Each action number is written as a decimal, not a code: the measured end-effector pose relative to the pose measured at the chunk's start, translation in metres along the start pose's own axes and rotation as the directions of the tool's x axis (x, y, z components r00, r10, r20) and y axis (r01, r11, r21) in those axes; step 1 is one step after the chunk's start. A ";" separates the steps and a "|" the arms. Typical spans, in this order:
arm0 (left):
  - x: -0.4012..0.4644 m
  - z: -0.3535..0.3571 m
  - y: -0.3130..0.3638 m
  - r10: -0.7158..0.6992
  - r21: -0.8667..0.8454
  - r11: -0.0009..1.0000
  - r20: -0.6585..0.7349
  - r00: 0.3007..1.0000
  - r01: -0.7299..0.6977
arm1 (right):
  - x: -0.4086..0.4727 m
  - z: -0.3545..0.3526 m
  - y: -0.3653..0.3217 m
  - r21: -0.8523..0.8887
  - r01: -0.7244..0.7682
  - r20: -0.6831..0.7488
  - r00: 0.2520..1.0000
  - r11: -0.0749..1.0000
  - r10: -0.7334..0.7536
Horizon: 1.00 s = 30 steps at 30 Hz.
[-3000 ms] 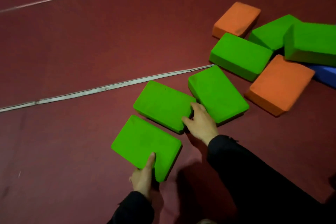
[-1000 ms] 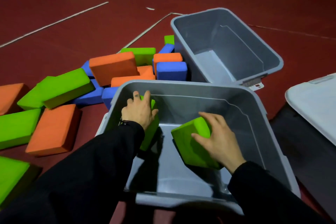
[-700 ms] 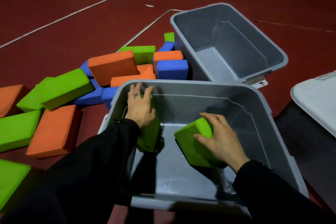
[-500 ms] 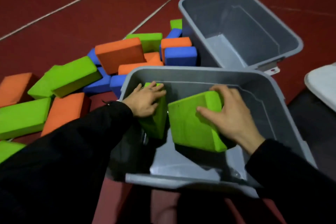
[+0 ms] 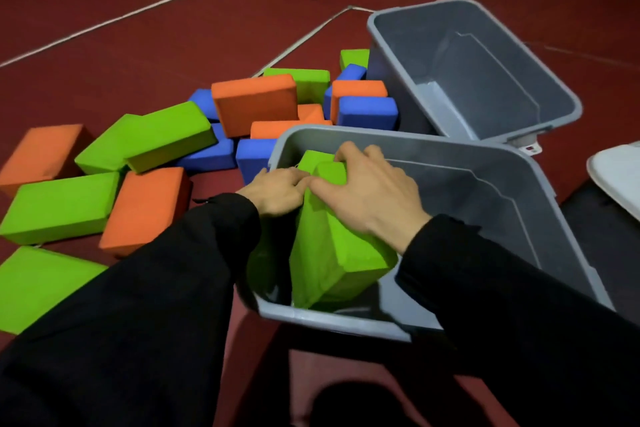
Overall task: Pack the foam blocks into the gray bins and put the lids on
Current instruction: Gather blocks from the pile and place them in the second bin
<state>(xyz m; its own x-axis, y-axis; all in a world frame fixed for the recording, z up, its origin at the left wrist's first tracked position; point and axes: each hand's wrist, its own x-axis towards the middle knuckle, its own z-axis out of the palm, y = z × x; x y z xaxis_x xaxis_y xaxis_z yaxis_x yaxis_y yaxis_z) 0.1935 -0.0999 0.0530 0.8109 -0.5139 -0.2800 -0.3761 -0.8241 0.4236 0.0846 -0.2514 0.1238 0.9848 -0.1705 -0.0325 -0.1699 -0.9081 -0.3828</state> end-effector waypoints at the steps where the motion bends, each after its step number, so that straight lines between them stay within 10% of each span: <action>1: -0.002 0.000 -0.002 -0.020 -0.083 0.996 -0.032 0.999 0.017 | 0.000 0.003 -0.005 -0.009 -0.003 -0.011 1.000 1.000 0.003; 4: -0.011 0.001 0.000 -0.054 -0.377 0.925 -0.218 0.975 -0.033 | 0.001 0.022 -0.015 0.038 -0.075 -0.011 0.997 0.996 0.076; 10: -0.048 0.013 -0.007 -0.140 -0.421 0.904 -0.463 0.875 -0.079 | -0.006 0.066 -0.028 0.465 -0.309 0.045 0.944 0.830 0.326; 15: -0.081 0.030 -0.005 0.050 -0.366 0.919 -0.269 0.962 -0.150 | -0.005 0.078 -0.018 0.691 -0.341 0.153 0.931 0.637 0.332; 20: -0.085 0.036 -0.010 -0.082 -0.235 0.972 -0.380 0.921 -0.010 | -0.036 0.109 0.005 0.671 -0.647 0.633 0.754 0.362 0.174; 23: -0.087 0.050 -0.016 -0.350 -0.625 0.774 -0.286 0.892 0.103 | -0.029 0.112 0.003 0.617 -0.674 0.721 0.691 0.407 0.051; 30: -0.125 0.043 -0.030 -0.562 -0.754 0.559 -0.037 0.827 0.346 | -0.027 0.115 0.010 0.536 -0.478 0.740 0.662 0.696 -0.116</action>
<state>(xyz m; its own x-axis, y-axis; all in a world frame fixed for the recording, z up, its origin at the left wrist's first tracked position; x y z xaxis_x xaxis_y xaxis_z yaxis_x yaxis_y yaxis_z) 0.0841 -0.0212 0.0380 0.8981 0.0470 -0.4372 0.4082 -0.4589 0.7892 0.0608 -0.2122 0.0146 0.6984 0.2753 -0.6606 -0.5695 -0.3452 -0.7460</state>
